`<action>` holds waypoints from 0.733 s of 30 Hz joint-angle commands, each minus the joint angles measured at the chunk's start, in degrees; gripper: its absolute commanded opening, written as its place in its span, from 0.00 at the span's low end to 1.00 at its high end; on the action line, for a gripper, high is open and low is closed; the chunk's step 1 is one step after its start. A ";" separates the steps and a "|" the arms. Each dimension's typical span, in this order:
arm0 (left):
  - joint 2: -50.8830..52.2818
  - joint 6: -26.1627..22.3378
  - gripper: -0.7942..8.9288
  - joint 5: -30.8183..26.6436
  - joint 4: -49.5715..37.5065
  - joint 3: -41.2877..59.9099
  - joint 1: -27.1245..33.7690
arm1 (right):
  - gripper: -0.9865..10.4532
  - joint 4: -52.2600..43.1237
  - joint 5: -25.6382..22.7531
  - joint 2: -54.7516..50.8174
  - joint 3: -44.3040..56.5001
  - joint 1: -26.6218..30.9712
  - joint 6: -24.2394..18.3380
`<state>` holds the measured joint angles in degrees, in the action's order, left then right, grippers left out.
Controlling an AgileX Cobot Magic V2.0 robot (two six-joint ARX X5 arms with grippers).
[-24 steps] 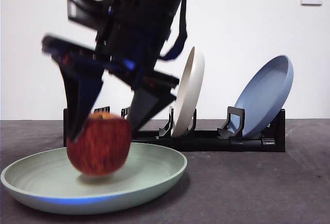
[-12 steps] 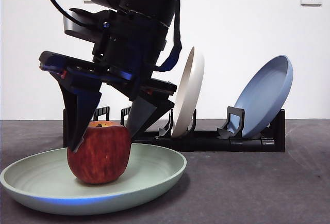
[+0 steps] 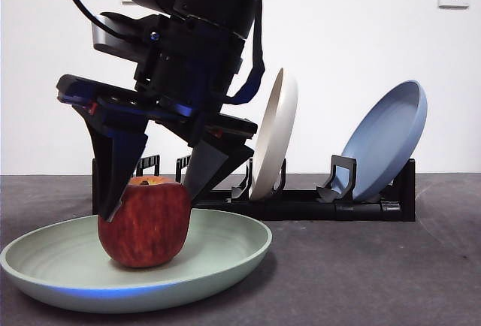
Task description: Take the green plate from the plate rack,put the plate on the table,take the apple from the table,put the apple in the plate
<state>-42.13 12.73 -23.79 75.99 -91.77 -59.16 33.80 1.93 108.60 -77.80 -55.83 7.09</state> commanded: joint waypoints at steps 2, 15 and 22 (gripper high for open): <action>0.09 0.59 0.35 0.00 -0.26 0.22 0.09 | 0.50 1.14 -0.28 2.45 0.87 -0.02 1.36; 0.09 0.59 0.35 0.00 -0.26 0.22 0.09 | 0.50 17.29 -0.70 2.14 -14.29 -0.02 -0.26; 0.09 0.57 0.35 0.87 -0.26 0.22 0.09 | 0.50 33.64 -0.70 2.12 -27.36 0.00 -3.58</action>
<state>-42.15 12.73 -23.27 75.99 -91.77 -59.16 65.54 1.43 110.83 -104.27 -55.81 5.19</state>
